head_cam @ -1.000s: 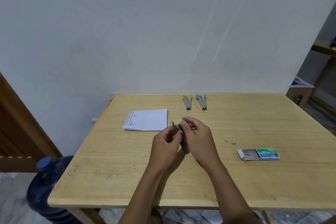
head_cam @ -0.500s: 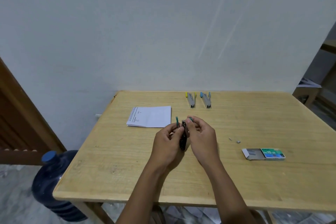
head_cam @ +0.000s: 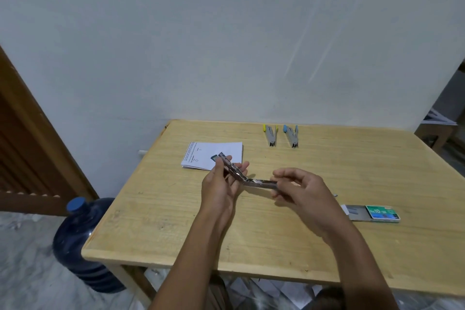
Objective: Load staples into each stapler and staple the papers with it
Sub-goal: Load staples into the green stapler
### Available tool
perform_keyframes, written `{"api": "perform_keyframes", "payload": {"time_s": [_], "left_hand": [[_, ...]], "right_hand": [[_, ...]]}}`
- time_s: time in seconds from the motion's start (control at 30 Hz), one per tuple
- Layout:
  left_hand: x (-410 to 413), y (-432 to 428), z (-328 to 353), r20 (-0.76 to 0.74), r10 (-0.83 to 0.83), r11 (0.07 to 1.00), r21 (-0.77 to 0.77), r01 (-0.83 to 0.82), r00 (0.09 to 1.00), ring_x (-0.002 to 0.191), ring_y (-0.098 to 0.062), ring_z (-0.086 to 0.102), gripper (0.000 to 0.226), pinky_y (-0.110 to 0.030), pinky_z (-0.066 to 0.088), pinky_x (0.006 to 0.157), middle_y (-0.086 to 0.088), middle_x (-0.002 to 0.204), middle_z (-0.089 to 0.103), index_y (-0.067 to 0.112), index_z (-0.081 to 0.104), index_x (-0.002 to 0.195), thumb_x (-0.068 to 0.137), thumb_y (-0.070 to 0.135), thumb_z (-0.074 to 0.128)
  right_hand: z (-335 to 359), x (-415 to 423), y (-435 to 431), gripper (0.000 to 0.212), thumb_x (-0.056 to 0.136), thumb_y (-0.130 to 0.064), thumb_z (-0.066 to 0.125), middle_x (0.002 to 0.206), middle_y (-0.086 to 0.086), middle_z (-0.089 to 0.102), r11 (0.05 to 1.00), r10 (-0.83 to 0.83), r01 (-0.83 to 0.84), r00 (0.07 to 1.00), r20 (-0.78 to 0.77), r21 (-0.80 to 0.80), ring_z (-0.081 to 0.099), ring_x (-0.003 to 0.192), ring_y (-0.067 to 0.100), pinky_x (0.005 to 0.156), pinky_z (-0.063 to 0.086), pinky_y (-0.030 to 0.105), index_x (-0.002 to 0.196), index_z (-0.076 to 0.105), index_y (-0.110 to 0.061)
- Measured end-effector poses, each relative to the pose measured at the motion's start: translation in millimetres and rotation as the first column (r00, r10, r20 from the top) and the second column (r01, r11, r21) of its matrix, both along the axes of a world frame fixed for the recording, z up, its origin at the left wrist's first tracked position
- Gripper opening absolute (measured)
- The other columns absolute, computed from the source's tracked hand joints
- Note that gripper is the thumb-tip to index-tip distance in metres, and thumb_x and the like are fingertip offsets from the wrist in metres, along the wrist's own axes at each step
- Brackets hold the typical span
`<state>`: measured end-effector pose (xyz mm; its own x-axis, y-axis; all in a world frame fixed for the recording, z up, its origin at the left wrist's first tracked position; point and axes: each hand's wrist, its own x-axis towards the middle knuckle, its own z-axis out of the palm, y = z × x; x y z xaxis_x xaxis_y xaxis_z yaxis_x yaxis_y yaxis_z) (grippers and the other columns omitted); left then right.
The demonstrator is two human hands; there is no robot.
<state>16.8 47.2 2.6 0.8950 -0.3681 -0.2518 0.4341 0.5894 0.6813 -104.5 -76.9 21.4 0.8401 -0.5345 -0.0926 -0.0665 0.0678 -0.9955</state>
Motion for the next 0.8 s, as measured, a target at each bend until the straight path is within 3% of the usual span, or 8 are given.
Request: {"api": "perform_keyframes", "payload": {"time_s": [0.1, 0.17, 0.23, 0.33, 0.5, 0.6, 0.67, 0.8], "left_hand": [[1.2, 2.1, 0.5, -0.04, -0.005, 1.0, -0.023, 0.004, 0.999, 0.079, -0.029, 0.076, 0.038, -0.033, 0.062, 0.065, -0.021, 0.095, 0.062, -0.004, 0.057, 0.115, 0.106, 0.029, 0.041], [-0.1, 2.3, 1.3, -0.032, -0.005, 1.0, 0.023, 0.006, 0.999, 0.065, -0.025, 0.073, 0.035, -0.031, 0.059, 0.056, -0.016, 0.081, 0.059, -0.003, 0.059, 0.105, 0.105, 0.029, 0.044], [-2.2, 2.9, 2.7, -0.001, -0.012, 0.996, 0.088, 0.012, 1.0, 0.048, -0.018, 0.062, 0.033, -0.025, 0.051, 0.045, -0.01, 0.069, 0.053, 0.001, 0.059, 0.098, 0.104, 0.03, 0.045], [-3.5, 4.8, 3.3, 0.042, -0.042, 0.984, 0.177, 0.034, 0.998, 0.038, -0.014, 0.046, 0.034, -0.021, 0.035, 0.037, -0.008, 0.064, 0.049, 0.003, 0.058, 0.099, 0.104, 0.034, 0.044], [-4.5, 5.6, -0.9, 0.068, -0.131, 0.959, 0.26, 0.109, 0.989, 0.033, -0.016, 0.037, 0.045, -0.027, 0.032, 0.048, -0.011, 0.054, 0.051, 0.002, 0.062, 0.099, 0.103, 0.042, 0.043], [-6.9, 6.4, -0.4, 0.104, -0.166, 0.943, 0.308, 0.127, 0.981, 0.035, -0.017, 0.037, 0.047, -0.024, 0.031, 0.044, -0.011, 0.057, 0.052, 0.007, 0.066, 0.091, 0.104, 0.044, 0.04], [-6.7, 6.3, -0.3, 0.121, -0.194, 0.937, 0.317, 0.147, 0.974, 0.033, -0.017, 0.037, 0.049, -0.024, 0.027, 0.042, -0.011, 0.054, 0.051, 0.008, 0.064, 0.088, 0.104, 0.045, 0.037], [-3.4, 6.1, 0.0, 0.144, -0.242, 0.917, 0.356, 0.178, 0.959, 0.027, -0.016, 0.035, 0.051, -0.024, 0.025, 0.039, -0.008, 0.044, 0.041, 0.008, 0.058, 0.084, 0.105, 0.046, 0.032]], "right_hand": [[5.3, -10.3, -3.9, 0.023, 0.091, -0.006, 0.064, 0.106, -0.003, 0.071, 0.931, 0.223, -0.273, 0.951, -0.213, -0.243, 0.07, 0.083, 0.003, 0.079, 0.058, 0.023, 0.107, 0.07, -0.021], [7.2, -10.5, -5.0, 0.021, 0.092, -0.017, 0.065, 0.104, -0.012, 0.071, 0.837, 0.253, -0.372, 0.913, -0.319, -0.402, 0.067, 0.09, -0.003, 0.087, 0.056, 0.024, 0.108, 0.068, -0.031], [9.4, -5.5, 0.0, 0.017, 0.093, -0.025, 0.065, 0.101, -0.015, 0.069, 0.828, 0.219, -0.329, 0.935, -0.279, -0.453, 0.066, 0.09, 0.001, 0.087, 0.057, 0.03, 0.107, 0.067, -0.035], [8.8, 9.5, 15.2, 0.015, 0.094, -0.027, 0.065, 0.094, -0.018, 0.066, 0.873, 0.124, -0.162, 0.986, -0.113, -0.46, 0.063, 0.085, 0.007, 0.079, 0.057, 0.032, 0.104, 0.069, -0.037], [2.8, 37.2, 30.9, 0.021, 0.094, -0.039, 0.059, 0.106, -0.024, 0.06, 0.669, 0.128, -0.113, 0.991, -0.036, -0.735, 0.058, 0.093, -0.003, 0.078, 0.052, 0.025, 0.114, 0.062, -0.046], [-0.3, 47.2, 35.3, 0.027, 0.096, -0.039, 0.055, 0.109, -0.021, 0.059, 0.485, 0.079, -0.075, 0.996, -0.042, -0.871, 0.056, 0.092, -0.002, 0.075, 0.048, 0.023, 0.122, 0.06, -0.041], [-3.4, 52.3, 35.9, 0.025, 0.095, -0.036, 0.057, 0.106, -0.018, 0.063, 0.39, 0.045, -0.008, 0.999, 0.011, -0.921, 0.058, 0.092, 0.001, 0.072, 0.048, 0.024, 0.119, 0.065, -0.036], [-11.8, 58.0, 35.1, 0.022, 0.091, -0.032, 0.06, 0.096, -0.013, 0.066, 0.301, 0.022, 0.08, 0.996, 0.091, -0.95, 0.063, 0.083, 0.007, 0.062, 0.053, 0.03, 0.109, 0.071, -0.031]]}}
